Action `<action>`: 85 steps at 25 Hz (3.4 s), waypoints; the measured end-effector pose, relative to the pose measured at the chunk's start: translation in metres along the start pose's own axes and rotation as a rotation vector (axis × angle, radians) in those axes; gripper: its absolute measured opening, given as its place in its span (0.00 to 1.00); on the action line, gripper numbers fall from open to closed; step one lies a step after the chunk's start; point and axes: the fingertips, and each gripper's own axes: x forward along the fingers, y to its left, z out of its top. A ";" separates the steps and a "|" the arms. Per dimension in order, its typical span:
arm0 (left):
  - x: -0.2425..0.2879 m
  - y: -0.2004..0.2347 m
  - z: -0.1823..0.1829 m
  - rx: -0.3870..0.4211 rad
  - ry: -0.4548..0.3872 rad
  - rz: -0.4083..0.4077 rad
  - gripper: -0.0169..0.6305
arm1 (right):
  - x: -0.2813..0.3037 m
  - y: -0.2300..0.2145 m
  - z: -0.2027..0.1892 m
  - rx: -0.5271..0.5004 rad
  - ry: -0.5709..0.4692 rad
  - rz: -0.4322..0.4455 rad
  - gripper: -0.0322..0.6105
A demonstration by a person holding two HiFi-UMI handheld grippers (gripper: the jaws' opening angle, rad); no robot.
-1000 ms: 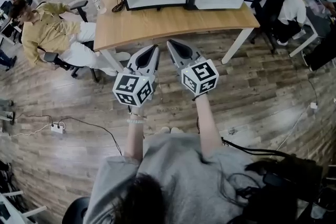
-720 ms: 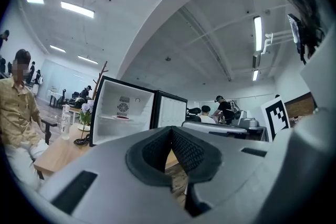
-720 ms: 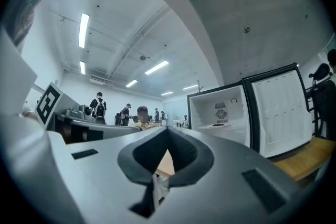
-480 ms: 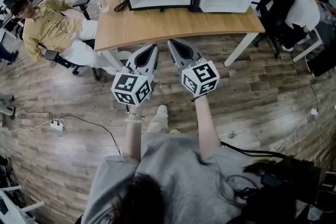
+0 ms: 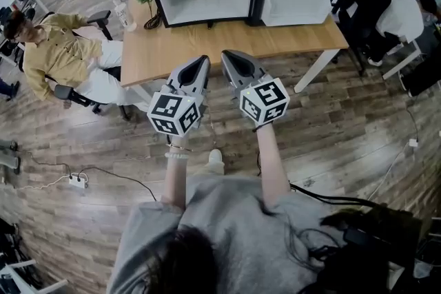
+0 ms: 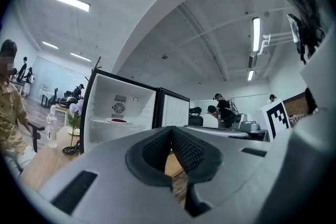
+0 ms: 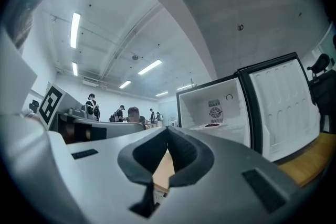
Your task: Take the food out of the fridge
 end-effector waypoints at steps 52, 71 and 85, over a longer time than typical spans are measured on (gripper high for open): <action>0.173 0.151 -0.024 -0.064 0.033 0.108 0.04 | 0.173 -0.159 -0.042 0.092 0.081 0.099 0.06; 0.195 0.188 -0.025 -0.063 0.090 0.115 0.04 | 0.221 -0.189 -0.040 0.406 0.051 0.038 0.06; 0.218 0.225 -0.041 -0.075 0.137 0.106 0.04 | 0.259 -0.216 -0.069 0.697 0.056 -0.040 0.20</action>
